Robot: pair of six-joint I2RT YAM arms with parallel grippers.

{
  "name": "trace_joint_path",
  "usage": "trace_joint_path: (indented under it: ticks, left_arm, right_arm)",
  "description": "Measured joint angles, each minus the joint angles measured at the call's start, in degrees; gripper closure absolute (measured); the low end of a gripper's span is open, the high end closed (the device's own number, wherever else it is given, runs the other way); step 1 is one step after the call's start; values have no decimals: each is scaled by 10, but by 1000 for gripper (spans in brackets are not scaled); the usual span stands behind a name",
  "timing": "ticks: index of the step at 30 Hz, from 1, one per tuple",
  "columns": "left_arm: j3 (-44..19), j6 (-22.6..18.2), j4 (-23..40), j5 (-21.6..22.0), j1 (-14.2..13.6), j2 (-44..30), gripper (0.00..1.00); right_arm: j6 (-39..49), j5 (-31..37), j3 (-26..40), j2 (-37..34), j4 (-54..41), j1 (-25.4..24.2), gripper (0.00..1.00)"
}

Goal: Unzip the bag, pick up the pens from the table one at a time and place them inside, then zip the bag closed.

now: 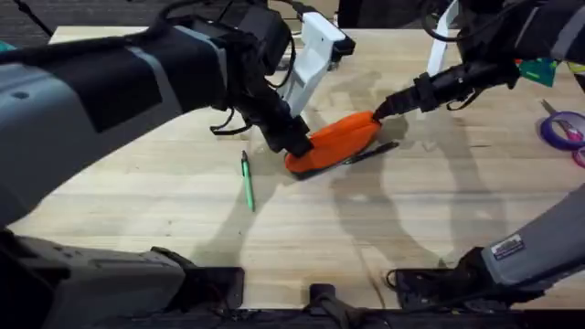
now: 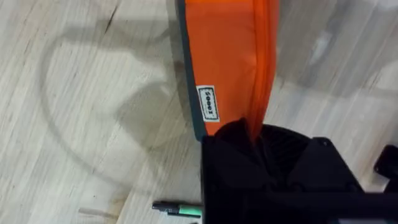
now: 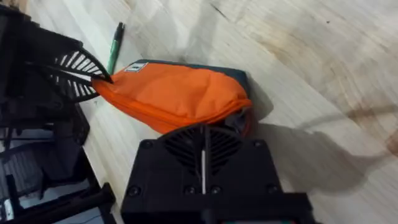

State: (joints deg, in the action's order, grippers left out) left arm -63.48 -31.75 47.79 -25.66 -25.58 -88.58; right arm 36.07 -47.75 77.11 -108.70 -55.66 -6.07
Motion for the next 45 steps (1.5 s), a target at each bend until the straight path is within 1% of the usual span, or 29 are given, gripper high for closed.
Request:
trace_joint_path:
  ticks: [6, 10, 15, 18, 21, 27, 36, 45]
  left_arm:
    - [0, 0, 0, 0, 0, 0, 959]
    - [0, 0, 0, 0, 0, 0, 959]
    - [0, 0, 0, 0, 0, 0, 959]
    - [0, 0, 0, 0, 0, 0, 959]
    - [0, 0, 0, 0, 0, 0, 959]
    - [0, 0, 0, 1, 0, 0, 959]
    - [0, 0, 0, 2, 0, 0, 959]
    - [0, 0, 0, 2, 0, 0, 959]
  right_arm:
    - [0, 1, 6, 20, -11, 0, 971]
    - [0, 0, 8, 50, -19, 0, 971]
    - [0, -1, 9, 54, -23, 3, 971]
    - [0, -1, 9, 54, -23, 17, 971]
    - [0, -1, 9, 54, -18, 43, 971]
    - [-5, -1, 9, 54, 9, 114, 970]
    - [-37, -4, 9, 54, 59, 209, 971]
    - [-75, -5, 9, 54, 98, 280, 971]
